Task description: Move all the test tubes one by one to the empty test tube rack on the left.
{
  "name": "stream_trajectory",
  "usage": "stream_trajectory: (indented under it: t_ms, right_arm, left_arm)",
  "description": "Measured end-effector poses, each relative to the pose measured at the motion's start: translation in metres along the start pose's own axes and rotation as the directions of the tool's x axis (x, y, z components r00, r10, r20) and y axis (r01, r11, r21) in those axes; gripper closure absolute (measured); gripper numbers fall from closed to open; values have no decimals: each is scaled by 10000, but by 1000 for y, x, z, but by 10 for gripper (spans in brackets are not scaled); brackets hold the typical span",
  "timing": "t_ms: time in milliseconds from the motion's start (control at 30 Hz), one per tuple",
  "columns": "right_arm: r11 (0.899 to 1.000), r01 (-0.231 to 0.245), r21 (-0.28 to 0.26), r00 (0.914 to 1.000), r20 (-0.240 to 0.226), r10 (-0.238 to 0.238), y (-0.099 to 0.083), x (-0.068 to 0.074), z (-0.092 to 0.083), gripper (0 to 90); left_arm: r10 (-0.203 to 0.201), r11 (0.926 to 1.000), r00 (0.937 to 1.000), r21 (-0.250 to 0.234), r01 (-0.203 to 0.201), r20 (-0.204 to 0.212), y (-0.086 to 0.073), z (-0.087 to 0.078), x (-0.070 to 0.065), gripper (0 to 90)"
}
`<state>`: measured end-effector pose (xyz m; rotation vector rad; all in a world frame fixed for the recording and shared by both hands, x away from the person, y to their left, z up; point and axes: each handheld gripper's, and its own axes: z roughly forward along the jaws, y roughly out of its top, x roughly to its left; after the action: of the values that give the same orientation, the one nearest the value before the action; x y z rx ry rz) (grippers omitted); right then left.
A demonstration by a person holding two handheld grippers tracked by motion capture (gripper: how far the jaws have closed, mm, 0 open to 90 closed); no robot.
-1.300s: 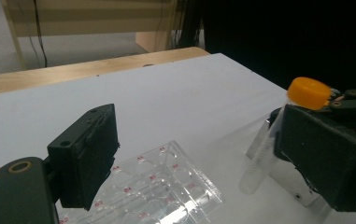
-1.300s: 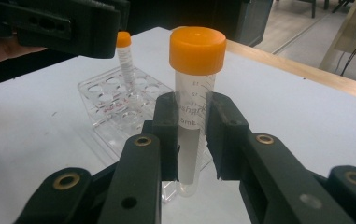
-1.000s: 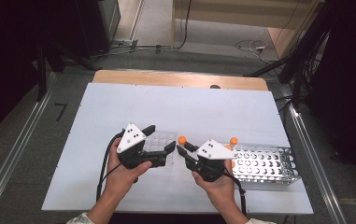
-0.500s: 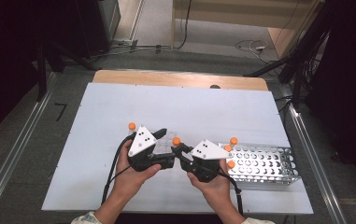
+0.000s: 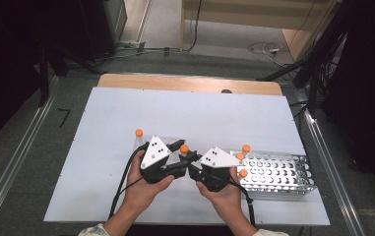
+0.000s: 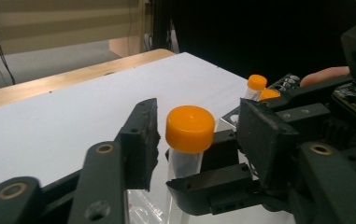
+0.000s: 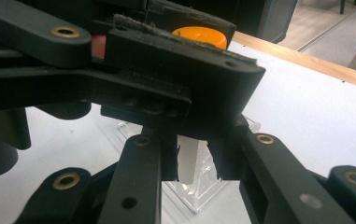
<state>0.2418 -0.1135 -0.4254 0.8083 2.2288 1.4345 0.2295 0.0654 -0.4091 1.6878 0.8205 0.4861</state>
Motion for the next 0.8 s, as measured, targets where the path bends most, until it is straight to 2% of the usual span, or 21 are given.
stream_trajectory:
  t_ms: [367, 633, 800]
  right_arm:
    - [10000, 54, -42, 10000, -27, -54, 0, 0, 0, 721]
    - [10000, 27, -48, 10000, -47, -27, 0, 0, 0, 709]
    - [9996, -268, -75, 9995, -170, 267, 0, 1, 0, 464]
  left_arm:
    - [-5, 9999, 9997, -134, 2, -232, 0, -2, 2, 688]
    - [-25, 9999, 9998, -126, 23, -195, 1, -2, 3, 702]
    - [-90, 9997, 9998, -215, 86, -195, 3, -3, 5, 704]
